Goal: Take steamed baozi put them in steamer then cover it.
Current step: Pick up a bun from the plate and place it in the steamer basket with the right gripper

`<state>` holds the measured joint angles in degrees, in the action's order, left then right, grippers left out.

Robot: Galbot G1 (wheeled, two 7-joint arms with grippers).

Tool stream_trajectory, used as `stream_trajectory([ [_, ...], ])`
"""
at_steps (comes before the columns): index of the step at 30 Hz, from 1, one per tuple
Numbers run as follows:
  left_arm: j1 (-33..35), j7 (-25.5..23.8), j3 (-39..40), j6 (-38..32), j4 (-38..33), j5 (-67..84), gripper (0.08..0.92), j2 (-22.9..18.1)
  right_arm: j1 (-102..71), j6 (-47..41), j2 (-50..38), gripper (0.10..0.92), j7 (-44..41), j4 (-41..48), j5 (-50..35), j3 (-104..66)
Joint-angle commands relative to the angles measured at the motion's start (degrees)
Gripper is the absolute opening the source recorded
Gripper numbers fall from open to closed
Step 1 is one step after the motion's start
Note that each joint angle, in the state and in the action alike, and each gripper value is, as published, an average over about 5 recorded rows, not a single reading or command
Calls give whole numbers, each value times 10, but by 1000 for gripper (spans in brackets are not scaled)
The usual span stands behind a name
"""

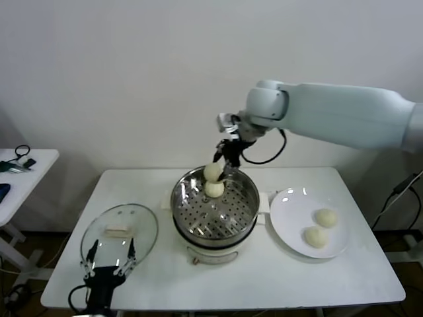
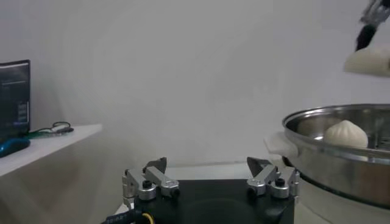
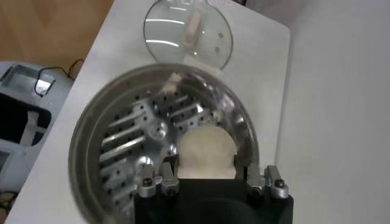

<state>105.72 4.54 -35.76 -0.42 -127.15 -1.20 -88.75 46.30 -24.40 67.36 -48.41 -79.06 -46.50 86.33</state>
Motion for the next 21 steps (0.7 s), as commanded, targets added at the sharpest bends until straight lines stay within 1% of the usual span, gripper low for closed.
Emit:
stream_trajectory([
  [1, 1, 0, 0, 0, -4, 0, 823, 0, -83, -57, 80, 619, 64, 21, 0, -12],
  [15, -5, 1, 0, 0, 4, 1, 823, 1, -135, -68, 108, 619, 78, 68, 55, -4],
  [19, -7, 1, 0, 0, 5, 1, 823, 1, -142, -67, 110, 621, 81, 74, 59, -7],
  [21, -7, 1, -1, 0, 5, 1, 823, 0, -143, -66, 110, 642, 81, 73, 57, -8],
])
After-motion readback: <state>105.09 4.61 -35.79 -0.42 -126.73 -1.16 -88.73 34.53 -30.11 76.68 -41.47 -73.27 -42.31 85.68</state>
